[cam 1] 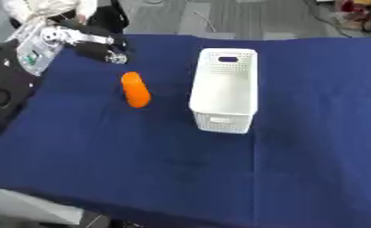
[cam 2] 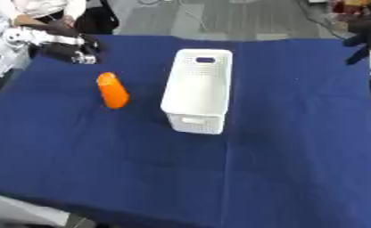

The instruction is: Pick up objects on the table and place them in the box.

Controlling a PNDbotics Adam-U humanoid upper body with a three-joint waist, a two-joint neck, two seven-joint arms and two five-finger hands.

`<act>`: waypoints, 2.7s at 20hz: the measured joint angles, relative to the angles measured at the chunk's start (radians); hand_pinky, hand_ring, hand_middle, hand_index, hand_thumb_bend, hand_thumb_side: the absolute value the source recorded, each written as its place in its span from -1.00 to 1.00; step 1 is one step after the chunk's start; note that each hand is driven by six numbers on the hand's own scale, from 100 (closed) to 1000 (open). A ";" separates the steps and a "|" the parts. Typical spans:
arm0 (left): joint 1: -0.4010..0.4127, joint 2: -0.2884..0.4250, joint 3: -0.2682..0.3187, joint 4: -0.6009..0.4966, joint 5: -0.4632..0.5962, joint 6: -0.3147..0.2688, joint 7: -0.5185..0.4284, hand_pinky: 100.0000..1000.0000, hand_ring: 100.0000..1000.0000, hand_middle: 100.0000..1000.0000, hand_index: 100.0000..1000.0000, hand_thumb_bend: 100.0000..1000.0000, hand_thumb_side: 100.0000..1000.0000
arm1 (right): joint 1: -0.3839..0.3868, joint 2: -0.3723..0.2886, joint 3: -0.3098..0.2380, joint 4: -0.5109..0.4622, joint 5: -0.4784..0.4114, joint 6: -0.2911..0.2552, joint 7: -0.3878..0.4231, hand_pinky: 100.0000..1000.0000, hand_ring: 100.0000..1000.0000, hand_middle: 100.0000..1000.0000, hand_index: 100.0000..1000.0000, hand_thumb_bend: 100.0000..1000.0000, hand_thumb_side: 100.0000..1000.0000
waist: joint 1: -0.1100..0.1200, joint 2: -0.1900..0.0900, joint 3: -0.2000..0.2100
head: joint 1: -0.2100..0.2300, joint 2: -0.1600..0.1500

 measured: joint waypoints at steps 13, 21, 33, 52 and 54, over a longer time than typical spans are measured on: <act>0.046 0.020 -0.024 -0.065 0.055 -0.003 0.003 0.77 0.96 1.00 1.00 0.58 1.00 | 0.000 0.000 0.000 0.000 0.000 0.002 0.002 -0.27 0.09 0.26 0.29 -1.00 0.86 | 0.003 0.000 0.000 | -0.022 0.000; 0.088 0.075 -0.024 -0.176 0.179 0.023 -0.023 0.83 0.98 1.00 1.00 0.64 1.00 | 0.000 0.000 0.000 0.000 0.000 0.002 0.002 -0.27 0.09 0.26 0.29 -1.00 0.86 | 0.005 0.000 0.001 | -0.038 0.001; 0.138 0.127 -0.031 -0.291 0.305 0.056 -0.056 0.75 0.94 1.00 1.00 0.49 1.00 | 0.000 -0.001 0.001 0.000 0.000 0.001 0.002 -0.27 0.09 0.26 0.29 -1.00 0.86 | 0.006 0.000 0.003 | -0.038 0.001; 0.203 0.195 -0.076 -0.484 0.383 0.105 -0.105 0.74 0.94 1.00 1.00 0.45 1.00 | 0.000 -0.009 0.006 0.001 0.000 0.000 0.008 -0.26 0.09 0.26 0.29 -1.00 0.86 | 0.010 -0.006 0.003 | -0.038 0.001; 0.205 0.196 -0.090 -0.488 0.367 0.105 -0.105 0.77 0.96 1.00 1.00 0.49 1.00 | 0.000 -0.009 0.006 0.001 0.000 0.000 0.009 -0.26 0.09 0.26 0.29 -1.00 0.86 | 0.010 -0.008 0.002 | -0.038 -0.003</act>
